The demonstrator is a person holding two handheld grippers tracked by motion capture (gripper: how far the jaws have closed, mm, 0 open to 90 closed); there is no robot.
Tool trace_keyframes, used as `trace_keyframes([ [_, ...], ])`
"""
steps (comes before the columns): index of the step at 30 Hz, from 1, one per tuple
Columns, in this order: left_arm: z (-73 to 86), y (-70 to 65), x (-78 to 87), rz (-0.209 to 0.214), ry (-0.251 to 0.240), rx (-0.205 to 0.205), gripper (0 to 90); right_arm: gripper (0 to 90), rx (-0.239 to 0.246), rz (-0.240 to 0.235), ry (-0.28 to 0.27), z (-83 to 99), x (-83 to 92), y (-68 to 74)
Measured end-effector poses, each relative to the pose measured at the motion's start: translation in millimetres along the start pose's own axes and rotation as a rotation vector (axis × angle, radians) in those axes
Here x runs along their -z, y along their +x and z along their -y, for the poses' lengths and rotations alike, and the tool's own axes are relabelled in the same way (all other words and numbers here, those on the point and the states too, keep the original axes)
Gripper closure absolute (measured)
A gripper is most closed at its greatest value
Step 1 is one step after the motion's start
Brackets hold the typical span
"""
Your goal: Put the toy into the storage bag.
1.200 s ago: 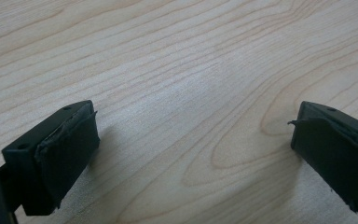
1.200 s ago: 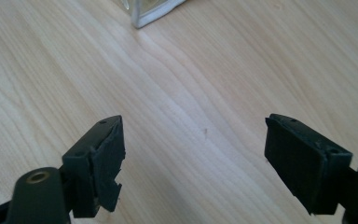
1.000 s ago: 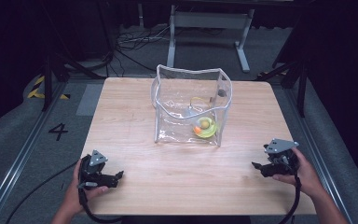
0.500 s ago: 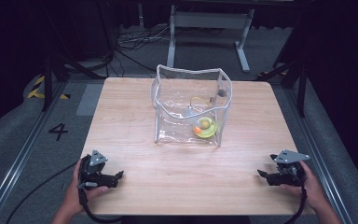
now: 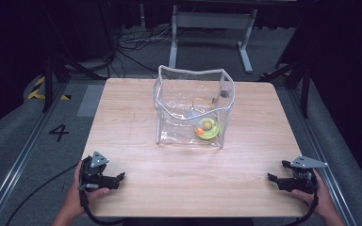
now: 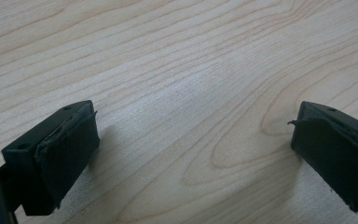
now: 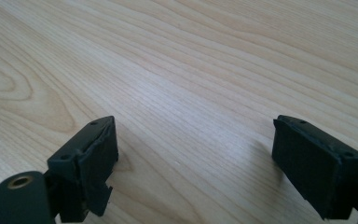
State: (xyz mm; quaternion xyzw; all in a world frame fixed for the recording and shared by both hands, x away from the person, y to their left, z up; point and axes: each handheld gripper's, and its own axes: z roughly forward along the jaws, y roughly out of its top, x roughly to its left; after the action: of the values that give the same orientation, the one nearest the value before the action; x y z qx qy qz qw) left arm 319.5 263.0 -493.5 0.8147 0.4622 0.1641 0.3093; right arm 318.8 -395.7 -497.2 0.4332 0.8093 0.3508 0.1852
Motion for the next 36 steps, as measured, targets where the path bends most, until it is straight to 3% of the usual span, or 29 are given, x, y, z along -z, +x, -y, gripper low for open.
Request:
trace_keyframes([
  [11,0.1,0.0,0.1,-0.002,0.0,-0.001,1.1,13.8,-0.029,0.012,0.005,-0.1,-0.5,0.5],
  [36,0.3,-0.6,0.3,-0.007,0.0,0.006,1.0,13.6,-0.03,0.015,0.004,-0.3,-0.8,0.7],
])
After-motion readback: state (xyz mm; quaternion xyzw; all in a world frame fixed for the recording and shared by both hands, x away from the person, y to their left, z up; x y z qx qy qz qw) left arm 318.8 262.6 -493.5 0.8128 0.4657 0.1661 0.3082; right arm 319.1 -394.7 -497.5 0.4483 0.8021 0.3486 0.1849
